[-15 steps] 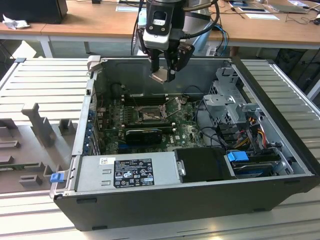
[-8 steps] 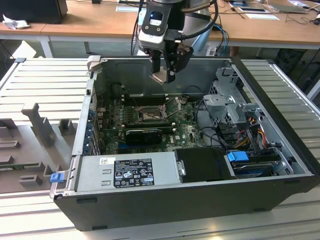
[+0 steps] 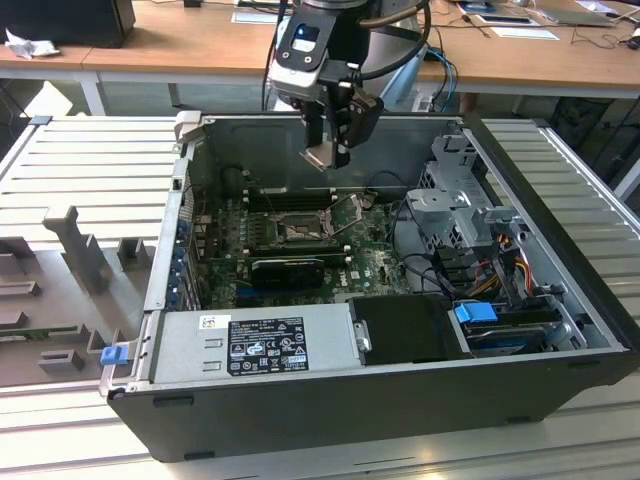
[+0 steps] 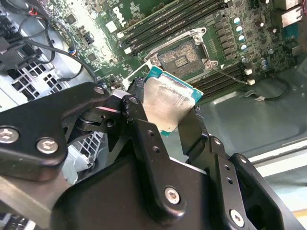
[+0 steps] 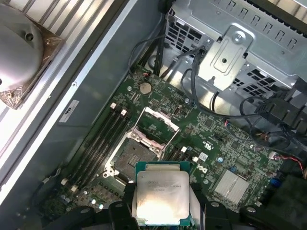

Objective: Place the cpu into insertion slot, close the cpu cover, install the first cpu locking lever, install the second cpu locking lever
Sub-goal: 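Place the cpu into insertion slot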

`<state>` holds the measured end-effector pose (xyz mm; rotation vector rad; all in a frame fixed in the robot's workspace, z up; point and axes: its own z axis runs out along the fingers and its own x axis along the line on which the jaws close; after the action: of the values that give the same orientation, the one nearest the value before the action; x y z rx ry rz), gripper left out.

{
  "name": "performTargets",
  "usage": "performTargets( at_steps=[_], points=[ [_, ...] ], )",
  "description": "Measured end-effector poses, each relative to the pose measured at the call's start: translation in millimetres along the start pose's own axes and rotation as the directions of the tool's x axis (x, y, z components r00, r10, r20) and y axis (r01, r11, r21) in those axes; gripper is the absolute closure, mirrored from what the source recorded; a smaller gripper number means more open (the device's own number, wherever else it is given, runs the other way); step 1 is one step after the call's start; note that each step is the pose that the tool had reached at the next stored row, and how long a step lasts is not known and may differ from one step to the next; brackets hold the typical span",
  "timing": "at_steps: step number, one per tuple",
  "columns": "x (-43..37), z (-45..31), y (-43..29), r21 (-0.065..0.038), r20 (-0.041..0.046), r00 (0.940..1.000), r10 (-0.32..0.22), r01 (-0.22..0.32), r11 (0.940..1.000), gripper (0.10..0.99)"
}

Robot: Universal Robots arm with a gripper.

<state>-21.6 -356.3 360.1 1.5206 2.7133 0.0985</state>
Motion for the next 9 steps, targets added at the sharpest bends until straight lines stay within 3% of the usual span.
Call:
performTargets(
  at_steps=[4, 9],
  points=[
    [0.0, 1.7, -0.1, 0.001, 0.0065, 0.9987, 0.05, -0.05, 0.9987, 0.561],
    [0.0, 2.4, -0.2, 0.001, 0.0114, 0.9927, 0.12, -0.12, 0.9927, 0.561]
  ],
)
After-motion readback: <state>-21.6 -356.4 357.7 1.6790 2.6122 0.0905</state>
